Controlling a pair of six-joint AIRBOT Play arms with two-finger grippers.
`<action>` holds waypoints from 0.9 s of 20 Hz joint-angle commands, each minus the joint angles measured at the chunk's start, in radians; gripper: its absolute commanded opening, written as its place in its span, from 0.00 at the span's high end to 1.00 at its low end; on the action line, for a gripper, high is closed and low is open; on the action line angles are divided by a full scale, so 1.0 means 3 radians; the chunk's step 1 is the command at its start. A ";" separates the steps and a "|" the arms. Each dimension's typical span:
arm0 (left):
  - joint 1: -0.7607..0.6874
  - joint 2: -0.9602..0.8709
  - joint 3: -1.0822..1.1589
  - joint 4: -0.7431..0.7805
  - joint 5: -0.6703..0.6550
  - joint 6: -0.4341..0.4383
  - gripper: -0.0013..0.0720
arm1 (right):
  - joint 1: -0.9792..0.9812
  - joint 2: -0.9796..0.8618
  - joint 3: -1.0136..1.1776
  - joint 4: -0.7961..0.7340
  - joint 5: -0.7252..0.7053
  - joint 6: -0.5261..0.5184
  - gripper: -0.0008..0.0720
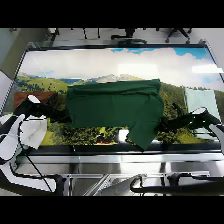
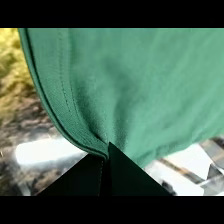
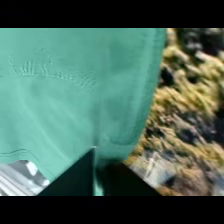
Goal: Fold the shirts.
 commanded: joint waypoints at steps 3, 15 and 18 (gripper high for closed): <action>0.0004 0.0360 -0.0041 0.0493 -0.0270 -0.0149 0.96 | -0.0132 0.0271 0.0018 -0.0136 0.0399 0.0060 0.96; -0.0024 0.0996 -0.0421 0.0857 -0.0676 -0.0183 0.96 | -0.0256 0.1321 0.0090 -0.0100 0.0275 0.0207 0.96; -0.0032 0.0912 0.0212 0.0676 -0.0696 -0.0188 0.96 | -0.0212 0.0940 0.0542 0.0366 0.0058 -0.0109 0.96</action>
